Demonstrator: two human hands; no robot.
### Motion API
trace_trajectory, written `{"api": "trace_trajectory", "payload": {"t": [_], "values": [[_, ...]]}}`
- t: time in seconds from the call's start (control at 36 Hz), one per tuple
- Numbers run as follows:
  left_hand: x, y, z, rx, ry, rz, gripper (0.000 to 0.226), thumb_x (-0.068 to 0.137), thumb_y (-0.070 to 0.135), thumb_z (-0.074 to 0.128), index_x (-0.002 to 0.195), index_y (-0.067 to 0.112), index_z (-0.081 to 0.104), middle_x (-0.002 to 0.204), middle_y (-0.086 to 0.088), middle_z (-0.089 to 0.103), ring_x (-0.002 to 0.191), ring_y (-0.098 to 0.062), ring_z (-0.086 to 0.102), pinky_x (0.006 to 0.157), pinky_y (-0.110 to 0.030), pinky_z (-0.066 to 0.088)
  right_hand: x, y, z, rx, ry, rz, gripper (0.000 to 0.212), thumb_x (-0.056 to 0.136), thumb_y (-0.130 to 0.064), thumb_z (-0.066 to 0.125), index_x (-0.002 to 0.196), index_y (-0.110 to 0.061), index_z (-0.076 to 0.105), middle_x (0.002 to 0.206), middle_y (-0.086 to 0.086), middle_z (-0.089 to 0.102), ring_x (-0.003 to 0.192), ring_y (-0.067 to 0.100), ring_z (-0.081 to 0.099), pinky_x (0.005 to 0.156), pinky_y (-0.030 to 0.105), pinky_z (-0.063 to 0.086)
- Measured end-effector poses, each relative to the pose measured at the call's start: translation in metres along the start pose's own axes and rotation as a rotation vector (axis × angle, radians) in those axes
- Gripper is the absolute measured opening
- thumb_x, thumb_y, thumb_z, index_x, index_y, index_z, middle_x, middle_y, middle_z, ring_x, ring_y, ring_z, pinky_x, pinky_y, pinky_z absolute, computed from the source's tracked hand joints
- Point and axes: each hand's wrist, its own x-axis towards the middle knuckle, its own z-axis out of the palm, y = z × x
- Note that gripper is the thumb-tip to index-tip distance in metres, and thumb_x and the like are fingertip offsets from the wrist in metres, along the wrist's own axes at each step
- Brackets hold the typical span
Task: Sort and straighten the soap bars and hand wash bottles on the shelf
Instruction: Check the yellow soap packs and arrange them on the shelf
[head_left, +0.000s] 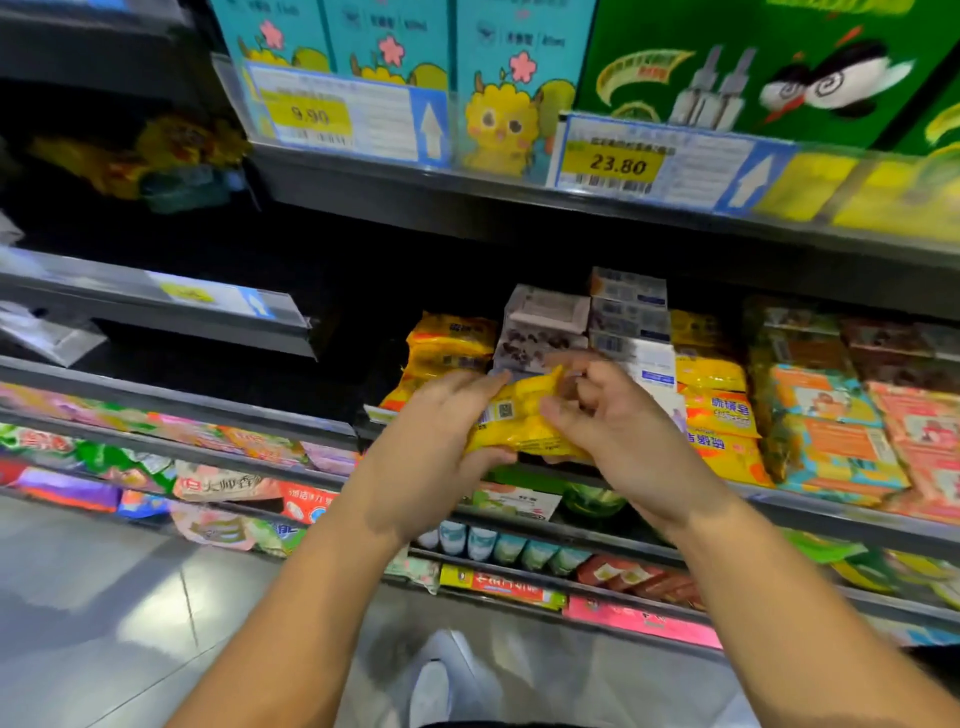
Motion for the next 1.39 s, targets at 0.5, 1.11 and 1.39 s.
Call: {"api": "trace_trajectory", "payload": {"t": [0.5,1.11,1.39], "values": [[0.084,-0.105,0.001,0.133,0.223,-0.234,0.044,0.089,0.009,0.071,0.131,0.002,0.059,0.123,-0.021,0.061,0.118,-0.036,0.052,0.103,-0.035,0.035,0.088,0.04,-0.011,-1.233,-0.007,-0.071,0.113,0.06,-0.096,0.0,0.158,-0.04,-0.003,0.167,-0.011,-0.01,0.154,0.015,-0.012,0.124,0.039,-0.01],[0.163,-0.124,0.032,0.461,-0.362,-0.345,0.053,0.109,0.04,0.022,0.159,0.034,0.007,0.166,0.012,-0.002,0.152,-0.024,-0.015,0.122,-0.041,-0.006,0.09,0.046,-0.014,-1.196,0.03,-0.13,0.111,0.055,-0.089,-0.007,0.156,-0.043,-0.001,0.166,-0.01,-0.008,0.154,0.016,-0.012,0.124,0.042,-0.011],[0.136,-0.096,0.029,0.486,-0.409,-0.305,0.056,0.107,0.048,0.023,0.159,0.026,0.018,0.167,0.004,0.003,0.154,-0.018,-0.006,0.123,-0.039,-0.002,0.092,0.045,-0.016,-1.192,-0.017,-0.105,0.098,0.076,-0.093,0.017,0.157,-0.042,-0.002,0.166,-0.01,-0.012,0.153,0.016,-0.015,0.123,0.042,-0.013]]}}
